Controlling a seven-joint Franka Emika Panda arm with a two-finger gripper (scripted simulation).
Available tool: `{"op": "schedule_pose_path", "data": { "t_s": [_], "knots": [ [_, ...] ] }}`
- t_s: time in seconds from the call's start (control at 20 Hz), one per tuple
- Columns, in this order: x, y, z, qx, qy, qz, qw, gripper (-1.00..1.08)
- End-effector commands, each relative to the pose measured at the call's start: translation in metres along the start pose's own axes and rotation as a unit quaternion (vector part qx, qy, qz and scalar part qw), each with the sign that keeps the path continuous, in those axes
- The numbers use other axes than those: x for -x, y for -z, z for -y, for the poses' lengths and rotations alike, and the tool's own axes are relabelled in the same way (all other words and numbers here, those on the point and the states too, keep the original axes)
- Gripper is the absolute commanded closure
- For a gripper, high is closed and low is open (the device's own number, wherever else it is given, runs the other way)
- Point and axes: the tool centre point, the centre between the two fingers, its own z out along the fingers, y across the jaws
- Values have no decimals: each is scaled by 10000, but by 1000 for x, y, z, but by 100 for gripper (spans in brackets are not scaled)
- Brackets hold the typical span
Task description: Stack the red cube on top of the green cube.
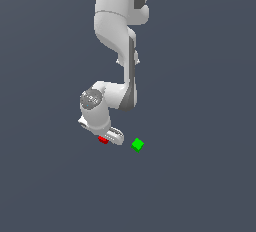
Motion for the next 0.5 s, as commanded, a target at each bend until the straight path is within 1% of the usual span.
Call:
{"op": "schedule_pose_path", "data": {
  "t_s": [0.0,0.05,0.1,0.45],
  "knots": [
    [-1,-2,0,-3,0,-9,10000,-92],
    [-1,-2,0,-3,0,-9,10000,-92],
    [-1,-2,0,-3,0,-9,10000,108],
    [-1,-2,0,-3,0,-9,10000,108]
  ]
}}
